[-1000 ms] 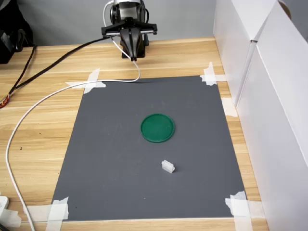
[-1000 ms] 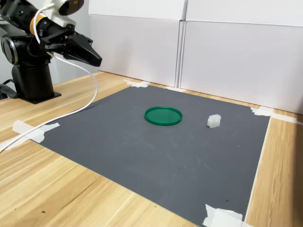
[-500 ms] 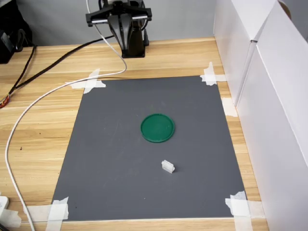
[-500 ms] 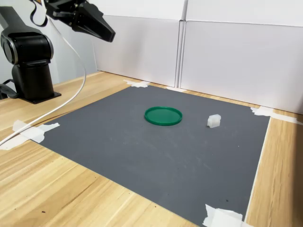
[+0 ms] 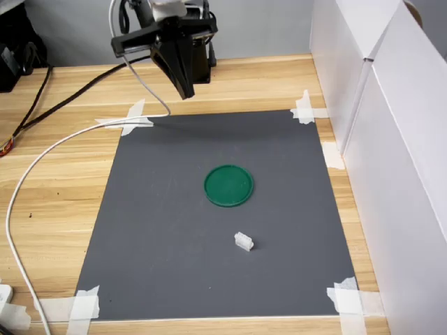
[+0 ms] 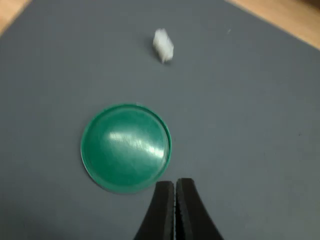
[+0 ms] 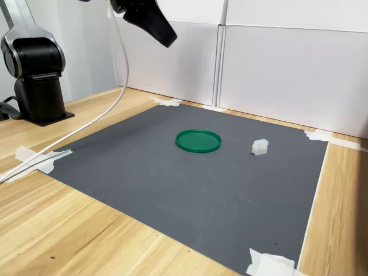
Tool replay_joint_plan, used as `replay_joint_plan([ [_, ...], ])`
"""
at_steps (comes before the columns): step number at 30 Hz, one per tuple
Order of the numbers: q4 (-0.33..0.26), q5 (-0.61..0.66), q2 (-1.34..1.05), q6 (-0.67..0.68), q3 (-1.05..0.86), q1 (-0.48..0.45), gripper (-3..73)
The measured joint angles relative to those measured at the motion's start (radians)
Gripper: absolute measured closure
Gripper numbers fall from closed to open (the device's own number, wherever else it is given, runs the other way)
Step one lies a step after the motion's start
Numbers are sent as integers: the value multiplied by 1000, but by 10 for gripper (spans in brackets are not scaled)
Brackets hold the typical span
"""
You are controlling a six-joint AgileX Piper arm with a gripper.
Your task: Grasp a white terminal and put it in the green lid.
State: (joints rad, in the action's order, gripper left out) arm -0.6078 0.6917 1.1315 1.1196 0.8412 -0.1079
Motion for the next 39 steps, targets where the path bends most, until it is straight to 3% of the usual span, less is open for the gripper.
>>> replay_joint_plan([
  [7, 398, 91, 189, -412, 169, 146, 710],
  [11, 525, 154, 278, -518, 262, 223, 710],
  [18, 539, 242, 408, -522, 435, 294, 710],
  [24, 539, 267, 504, -473, 568, 298, 710],
  [31, 535, 391, 614, -442, 725, 299, 701],
  [35, 532, 470, 669, -395, 779, 299, 635],
  [39, 534, 492, 703, -386, 785, 303, 485],
])
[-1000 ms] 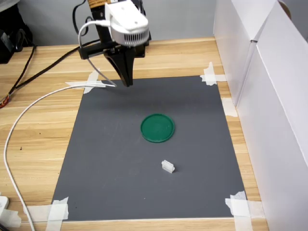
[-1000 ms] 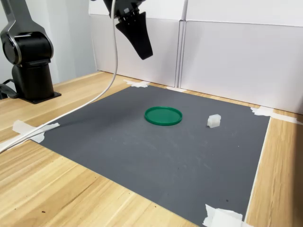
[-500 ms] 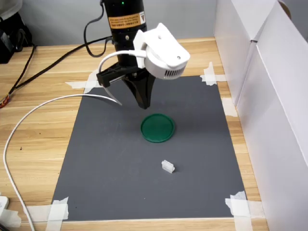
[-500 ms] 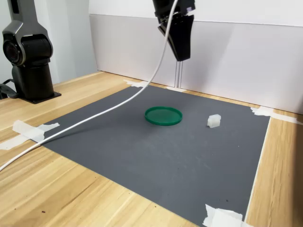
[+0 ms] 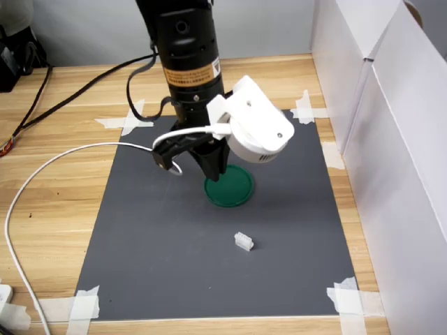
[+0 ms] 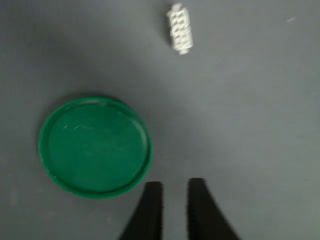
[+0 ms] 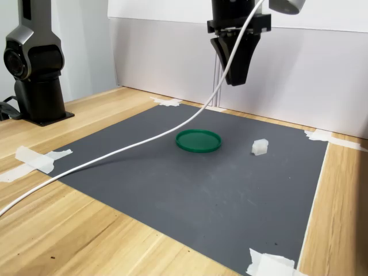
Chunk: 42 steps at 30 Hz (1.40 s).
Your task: Grasp a white terminal and put it in the green lid.
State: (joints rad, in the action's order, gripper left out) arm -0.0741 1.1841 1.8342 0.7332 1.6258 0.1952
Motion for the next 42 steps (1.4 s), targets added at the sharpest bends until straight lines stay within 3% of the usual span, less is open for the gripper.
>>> replay_joint_plan([
  [7, 13, -49, 30, -2, 1, 36, 127],
  [11, 12, -54, 30, 59, 1, 50, 24],
  [15, -3, -52, 57, 99, 24, 55, 4],
  [24, -6, -56, 181, 0, 118, 59, 15],
  [33, 74, -87, 268, -29, 131, 117, 29],
  [42, 127, -118, 285, -47, 131, 115, 34],
])
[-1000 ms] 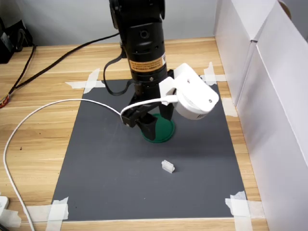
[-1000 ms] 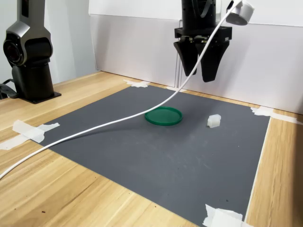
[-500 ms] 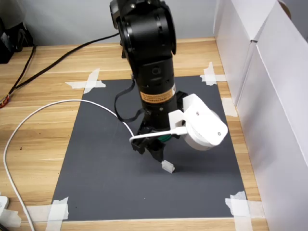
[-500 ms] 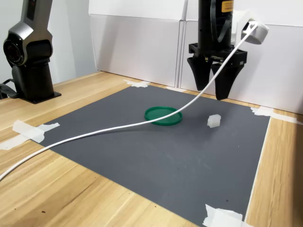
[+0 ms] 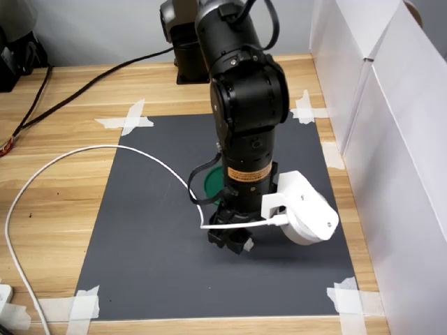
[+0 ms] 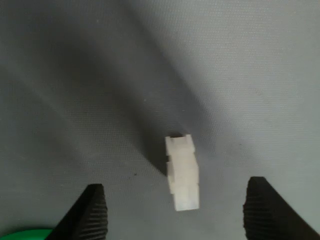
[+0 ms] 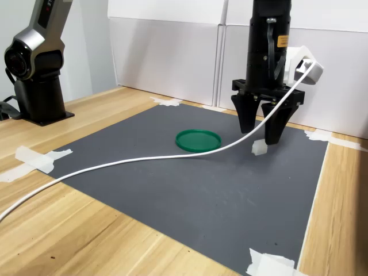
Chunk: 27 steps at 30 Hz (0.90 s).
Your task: Grasp a white terminal and put it in the green lid.
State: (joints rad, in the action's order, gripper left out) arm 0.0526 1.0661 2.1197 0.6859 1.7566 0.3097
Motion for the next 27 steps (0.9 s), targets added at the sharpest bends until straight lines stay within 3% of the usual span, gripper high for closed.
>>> replay_joint_plan([
  [7, 16, -4, 0, 0, 0, -4, 34],
  [19, -74, -19, 0, 37, 0, -31, 35],
  [27, -73, -37, 26, 37, 0, -31, 35],
])
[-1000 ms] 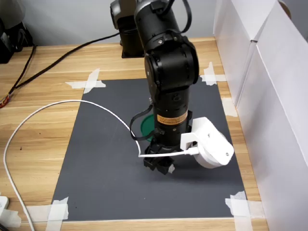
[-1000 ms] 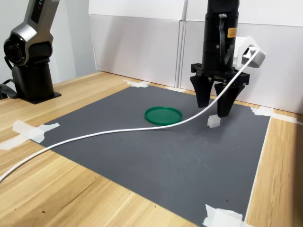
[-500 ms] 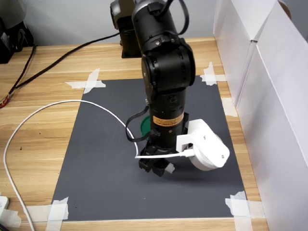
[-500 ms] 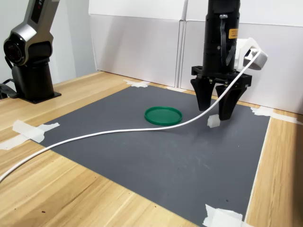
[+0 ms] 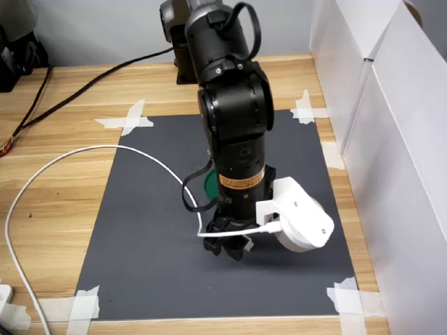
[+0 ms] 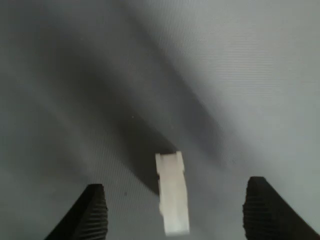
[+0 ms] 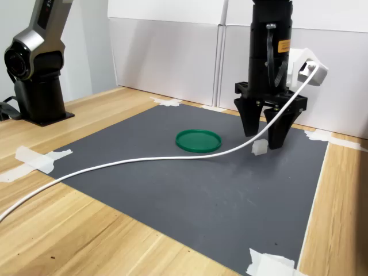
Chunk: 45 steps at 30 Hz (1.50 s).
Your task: Grasp a white terminal and put it in the green lid.
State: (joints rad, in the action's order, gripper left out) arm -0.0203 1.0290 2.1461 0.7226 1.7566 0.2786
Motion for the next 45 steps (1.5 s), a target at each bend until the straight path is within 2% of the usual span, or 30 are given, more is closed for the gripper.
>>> replay_joint_plan([
  [9, 1, -3, 17, -2, 0, 0, 69],
  [16, 1, -3, 24, -2, 0, 0, 136],
  [20, 1, -3, 24, -2, 0, 0, 240],
  [27, -1, -3, 25, -17, 0, 0, 556],
  [29, -2, -2, 25, -17, 0, 0, 611],
  [36, -3, 16, 4, -33, 0, 0, 610],
  [45, -9, 70, -169, -66, -12, 0, 610],
])
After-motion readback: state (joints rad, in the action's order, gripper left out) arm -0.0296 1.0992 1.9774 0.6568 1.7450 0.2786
